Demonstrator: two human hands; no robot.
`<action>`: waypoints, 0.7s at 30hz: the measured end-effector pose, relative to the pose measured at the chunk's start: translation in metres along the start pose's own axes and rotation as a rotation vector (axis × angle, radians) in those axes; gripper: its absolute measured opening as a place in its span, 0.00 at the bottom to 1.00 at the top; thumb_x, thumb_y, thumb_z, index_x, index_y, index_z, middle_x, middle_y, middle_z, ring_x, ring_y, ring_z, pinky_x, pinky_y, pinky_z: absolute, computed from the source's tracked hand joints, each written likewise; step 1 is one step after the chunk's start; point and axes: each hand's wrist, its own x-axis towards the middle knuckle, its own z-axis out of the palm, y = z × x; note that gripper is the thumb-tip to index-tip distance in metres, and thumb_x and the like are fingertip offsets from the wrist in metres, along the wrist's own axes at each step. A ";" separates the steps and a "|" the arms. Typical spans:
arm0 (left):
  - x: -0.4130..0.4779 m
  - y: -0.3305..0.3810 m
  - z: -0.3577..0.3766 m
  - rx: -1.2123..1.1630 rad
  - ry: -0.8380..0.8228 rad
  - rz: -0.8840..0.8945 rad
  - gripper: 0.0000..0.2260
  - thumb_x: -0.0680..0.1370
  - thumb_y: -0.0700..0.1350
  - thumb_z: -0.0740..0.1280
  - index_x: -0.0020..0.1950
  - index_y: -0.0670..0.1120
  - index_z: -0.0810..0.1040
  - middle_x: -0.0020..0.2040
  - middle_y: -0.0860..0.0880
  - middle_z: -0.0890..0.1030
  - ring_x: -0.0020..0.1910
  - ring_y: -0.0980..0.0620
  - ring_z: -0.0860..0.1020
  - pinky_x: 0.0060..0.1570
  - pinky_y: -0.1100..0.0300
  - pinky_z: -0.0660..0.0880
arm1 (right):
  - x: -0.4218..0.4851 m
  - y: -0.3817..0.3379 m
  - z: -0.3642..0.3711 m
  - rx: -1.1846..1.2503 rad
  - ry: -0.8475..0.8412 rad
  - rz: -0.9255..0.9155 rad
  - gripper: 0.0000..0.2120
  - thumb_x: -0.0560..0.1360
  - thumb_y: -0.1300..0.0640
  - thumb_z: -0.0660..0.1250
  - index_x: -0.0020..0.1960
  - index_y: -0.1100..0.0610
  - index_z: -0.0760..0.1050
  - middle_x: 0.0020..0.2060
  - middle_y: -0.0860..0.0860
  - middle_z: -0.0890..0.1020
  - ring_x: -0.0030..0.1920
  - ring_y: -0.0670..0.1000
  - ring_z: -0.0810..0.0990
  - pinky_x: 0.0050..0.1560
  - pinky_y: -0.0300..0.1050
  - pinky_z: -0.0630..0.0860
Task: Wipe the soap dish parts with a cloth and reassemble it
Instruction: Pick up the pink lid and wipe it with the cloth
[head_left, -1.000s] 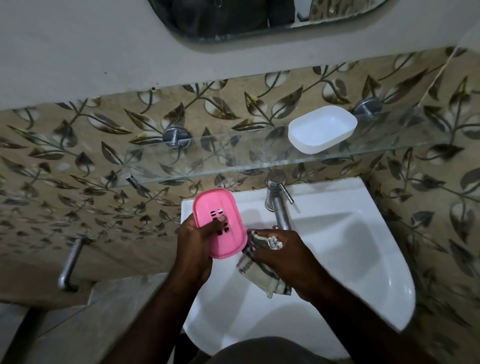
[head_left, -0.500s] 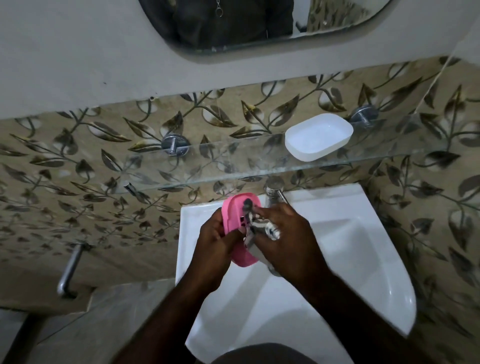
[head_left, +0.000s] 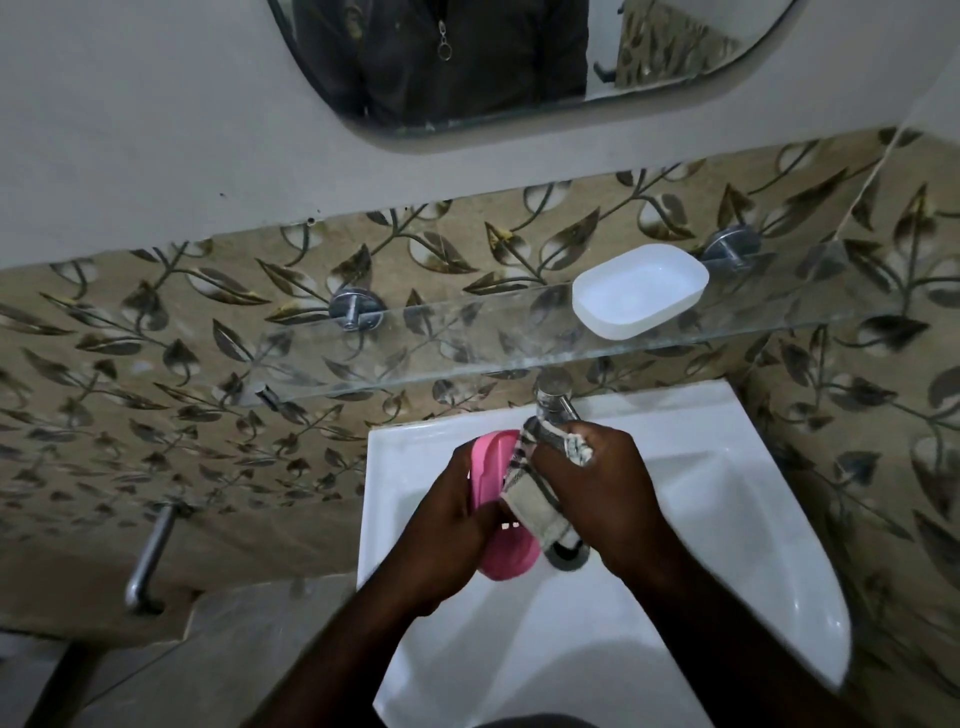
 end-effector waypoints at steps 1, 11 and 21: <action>0.000 0.001 -0.001 0.020 0.001 0.010 0.22 0.72 0.43 0.70 0.62 0.60 0.73 0.57 0.58 0.82 0.57 0.55 0.80 0.54 0.58 0.78 | -0.001 -0.001 0.001 -0.014 -0.016 -0.050 0.09 0.72 0.56 0.72 0.39 0.61 0.78 0.31 0.57 0.82 0.30 0.50 0.77 0.35 0.53 0.78; 0.004 -0.019 -0.022 0.033 0.152 -0.094 0.34 0.75 0.35 0.69 0.75 0.59 0.60 0.59 0.50 0.82 0.56 0.52 0.81 0.56 0.51 0.78 | -0.002 0.000 -0.019 0.000 -0.548 -0.206 0.08 0.70 0.62 0.76 0.48 0.54 0.83 0.42 0.47 0.86 0.42 0.42 0.84 0.43 0.35 0.77; 0.001 -0.023 -0.021 -0.498 0.092 -0.130 0.30 0.69 0.36 0.73 0.69 0.49 0.72 0.60 0.41 0.81 0.55 0.42 0.81 0.51 0.48 0.78 | -0.009 0.025 -0.022 0.388 -0.321 0.194 0.12 0.69 0.55 0.75 0.50 0.59 0.83 0.43 0.61 0.86 0.42 0.57 0.84 0.45 0.53 0.80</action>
